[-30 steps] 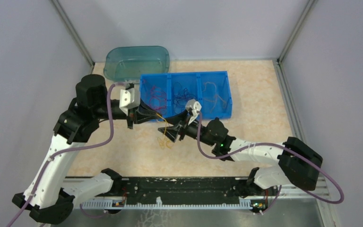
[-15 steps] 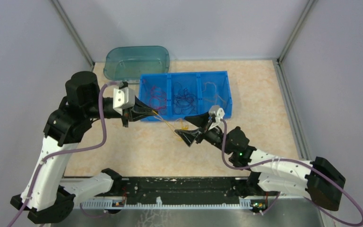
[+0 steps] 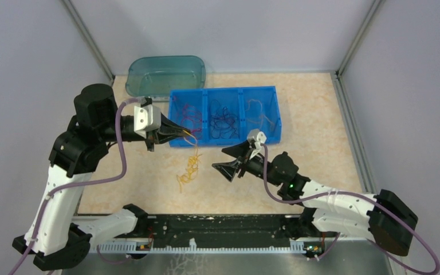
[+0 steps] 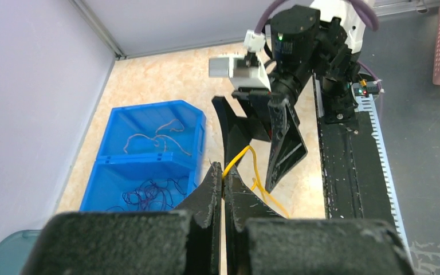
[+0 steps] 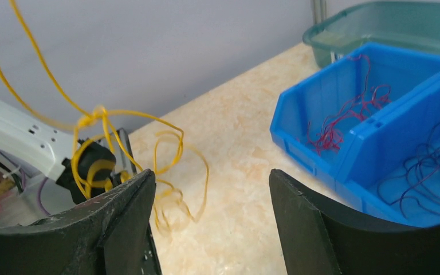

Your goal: Untangle the cables

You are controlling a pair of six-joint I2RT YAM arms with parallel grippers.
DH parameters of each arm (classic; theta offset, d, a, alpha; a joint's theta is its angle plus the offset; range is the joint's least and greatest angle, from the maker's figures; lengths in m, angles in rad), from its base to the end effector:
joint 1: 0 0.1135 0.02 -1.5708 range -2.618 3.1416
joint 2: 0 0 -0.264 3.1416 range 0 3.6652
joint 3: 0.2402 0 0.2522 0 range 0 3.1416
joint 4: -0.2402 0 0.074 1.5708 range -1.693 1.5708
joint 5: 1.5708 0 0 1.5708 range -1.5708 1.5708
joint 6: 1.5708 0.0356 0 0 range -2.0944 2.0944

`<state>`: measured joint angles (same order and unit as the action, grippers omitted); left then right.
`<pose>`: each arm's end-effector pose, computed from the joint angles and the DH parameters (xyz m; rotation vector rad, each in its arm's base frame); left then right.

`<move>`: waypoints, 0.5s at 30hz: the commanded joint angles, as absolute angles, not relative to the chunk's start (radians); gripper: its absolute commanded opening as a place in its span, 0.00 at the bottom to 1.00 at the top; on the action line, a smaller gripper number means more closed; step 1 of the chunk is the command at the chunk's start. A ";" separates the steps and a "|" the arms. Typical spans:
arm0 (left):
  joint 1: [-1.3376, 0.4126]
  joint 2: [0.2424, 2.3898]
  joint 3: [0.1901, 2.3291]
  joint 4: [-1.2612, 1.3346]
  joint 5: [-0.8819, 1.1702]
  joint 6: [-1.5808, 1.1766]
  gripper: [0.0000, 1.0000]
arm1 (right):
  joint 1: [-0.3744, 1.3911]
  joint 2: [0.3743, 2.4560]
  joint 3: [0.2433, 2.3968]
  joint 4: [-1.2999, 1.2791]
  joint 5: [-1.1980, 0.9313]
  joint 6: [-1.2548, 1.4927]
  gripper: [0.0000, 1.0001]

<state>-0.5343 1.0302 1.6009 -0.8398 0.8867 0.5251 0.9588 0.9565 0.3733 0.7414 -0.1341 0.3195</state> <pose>0.1158 -0.1006 0.4970 1.3929 1.1592 -0.8152 0.1186 0.1773 0.2616 -0.5879 1.3976 1.1384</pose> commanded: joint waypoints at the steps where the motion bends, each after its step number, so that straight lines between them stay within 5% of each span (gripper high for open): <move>1: -0.539 1.038 1.652 -0.839 0.899 0.523 0.00 | 0.960 1.006 0.393 0.814 -0.189 0.346 0.73; 15: -0.538 1.051 1.677 -0.818 0.916 0.490 0.00 | 0.999 1.261 0.548 0.898 -0.179 0.307 0.69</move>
